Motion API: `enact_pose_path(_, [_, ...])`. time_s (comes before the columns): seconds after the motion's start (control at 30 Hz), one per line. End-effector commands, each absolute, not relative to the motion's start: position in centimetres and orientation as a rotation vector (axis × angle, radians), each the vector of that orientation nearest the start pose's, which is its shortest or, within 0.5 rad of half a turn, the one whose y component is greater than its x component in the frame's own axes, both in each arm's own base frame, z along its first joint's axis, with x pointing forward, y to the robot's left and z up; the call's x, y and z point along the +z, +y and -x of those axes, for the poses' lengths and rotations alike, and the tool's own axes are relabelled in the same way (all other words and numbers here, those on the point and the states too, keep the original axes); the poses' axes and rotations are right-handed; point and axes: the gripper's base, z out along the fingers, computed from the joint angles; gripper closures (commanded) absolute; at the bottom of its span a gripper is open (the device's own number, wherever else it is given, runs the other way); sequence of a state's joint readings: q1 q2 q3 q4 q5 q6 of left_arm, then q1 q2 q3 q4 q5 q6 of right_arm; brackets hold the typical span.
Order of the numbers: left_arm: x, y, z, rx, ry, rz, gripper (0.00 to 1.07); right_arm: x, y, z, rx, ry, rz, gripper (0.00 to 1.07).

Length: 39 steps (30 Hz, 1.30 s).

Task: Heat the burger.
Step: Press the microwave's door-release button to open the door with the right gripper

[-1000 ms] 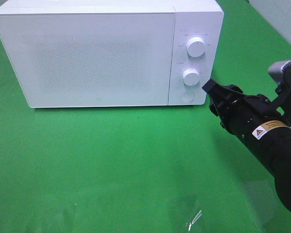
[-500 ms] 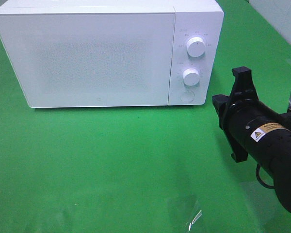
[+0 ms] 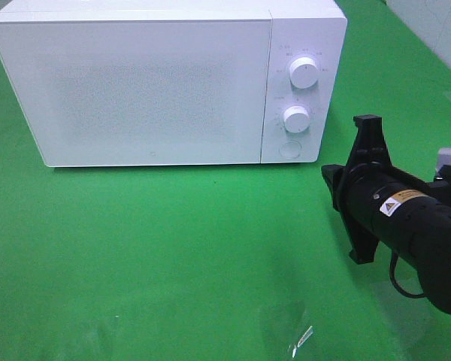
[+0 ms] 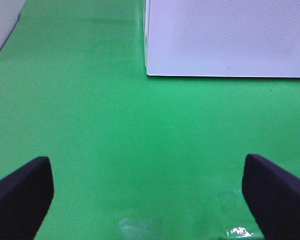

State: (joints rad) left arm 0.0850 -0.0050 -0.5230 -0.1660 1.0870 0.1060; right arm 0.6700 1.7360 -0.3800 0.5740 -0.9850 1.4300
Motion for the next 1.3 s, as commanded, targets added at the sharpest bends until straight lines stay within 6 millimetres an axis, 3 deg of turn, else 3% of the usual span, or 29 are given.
enact_pose_path(0.03, [28.2,-1.5,0.9,-0.084,2.015,-0.035,0.13,13.5,12.3,-23.4,1.145,1.571,-1.38,1.07])
enact_pose_path(0.3, [28.2,-1.5,0.9,-0.084,2.015,-0.035,0.13,13.7,13.0,-24.6,1.152,1.595,-1.352,1.07])
enact_pose_path(0.57, [28.2,-1.5,0.9,-0.084,2.015,-0.035,0.13,11.8,14.4,-26.2,1.163,1.632,-1.384,1.07])
enact_pose_path(1.3, [28.2,-1.5,0.9,-0.084,2.015,-0.035,0.13,9.8,14.8,-31.1,1.16,1.619,-1.378,1.07])
